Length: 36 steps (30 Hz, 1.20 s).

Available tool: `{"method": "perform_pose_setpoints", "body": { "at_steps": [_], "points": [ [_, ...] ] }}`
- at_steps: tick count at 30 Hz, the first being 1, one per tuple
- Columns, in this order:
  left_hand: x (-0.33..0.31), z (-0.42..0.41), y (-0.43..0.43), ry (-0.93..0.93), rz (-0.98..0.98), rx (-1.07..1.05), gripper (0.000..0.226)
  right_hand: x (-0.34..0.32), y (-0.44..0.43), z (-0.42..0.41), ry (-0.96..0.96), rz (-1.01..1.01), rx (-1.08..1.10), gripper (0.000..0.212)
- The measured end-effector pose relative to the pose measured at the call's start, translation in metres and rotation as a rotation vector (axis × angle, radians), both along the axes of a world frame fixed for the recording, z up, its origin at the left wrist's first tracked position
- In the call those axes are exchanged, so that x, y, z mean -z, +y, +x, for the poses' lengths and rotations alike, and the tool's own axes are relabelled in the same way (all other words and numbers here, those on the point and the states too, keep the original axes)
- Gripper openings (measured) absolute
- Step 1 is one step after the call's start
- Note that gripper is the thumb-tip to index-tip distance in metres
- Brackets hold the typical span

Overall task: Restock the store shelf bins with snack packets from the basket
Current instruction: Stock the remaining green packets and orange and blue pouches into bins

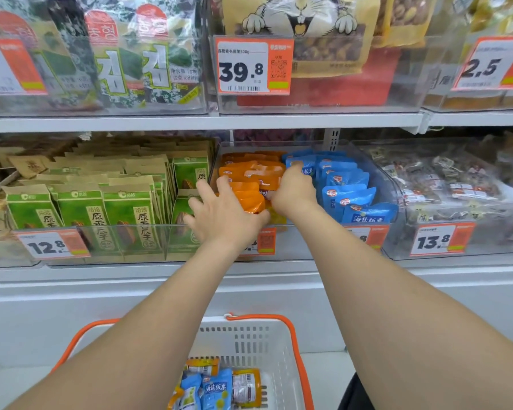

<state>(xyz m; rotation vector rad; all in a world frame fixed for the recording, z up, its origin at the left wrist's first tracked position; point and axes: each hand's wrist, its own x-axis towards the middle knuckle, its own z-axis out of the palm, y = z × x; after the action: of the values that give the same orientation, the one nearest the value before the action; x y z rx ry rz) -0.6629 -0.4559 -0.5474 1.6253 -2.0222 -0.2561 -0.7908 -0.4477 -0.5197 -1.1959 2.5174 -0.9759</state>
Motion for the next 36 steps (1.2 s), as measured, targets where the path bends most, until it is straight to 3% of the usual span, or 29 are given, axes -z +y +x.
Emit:
{"method": "perform_pose_setpoints", "body": {
  "at_steps": [4, 9, 14, 16, 22, 27, 32, 36],
  "points": [
    [0.003, 0.005, -0.001, 0.056, -0.022, 0.040, 0.111, -0.007, 0.019, 0.008, 0.098, 0.041, 0.015, 0.079],
    [0.015, 0.029, 0.003, 0.249, -0.093, 0.250, 0.105, -0.018, 0.057, 0.040, 0.387, 0.127, -0.074, 0.074],
    [0.047, 0.071, 0.026, 0.223, -0.515, 0.295, 0.058, -0.009, 0.090, 0.089, 0.452, 0.066, -0.241, 0.054],
    [0.066, 0.089, 0.035, 0.161, -0.550, 0.313, 0.036, 0.007, 0.101, 0.106, 0.467, 0.125, -0.317, 0.043],
    [0.142, 0.143, 0.044, -0.044, -0.037, 0.537, 0.016, 0.074, 0.131, 0.149, 0.625, 0.490, -0.664, 0.040],
    [0.202, 0.167, 0.061, -0.306, 0.326, 0.572, 0.004, 0.139, 0.148, 0.169, 0.736, 0.749, -0.893, 0.041],
    [0.256, 0.170, 0.082, -0.645, 0.628, 0.658, 0.026, 0.181, 0.157, 0.171, 0.759, 1.024, -0.974, 0.040],
    [0.279, 0.164, 0.091, -0.826, 0.692, 0.683, 0.036, 0.194, 0.156, 0.160, 0.717, 1.159, -1.004, 0.037]
  ]
}}
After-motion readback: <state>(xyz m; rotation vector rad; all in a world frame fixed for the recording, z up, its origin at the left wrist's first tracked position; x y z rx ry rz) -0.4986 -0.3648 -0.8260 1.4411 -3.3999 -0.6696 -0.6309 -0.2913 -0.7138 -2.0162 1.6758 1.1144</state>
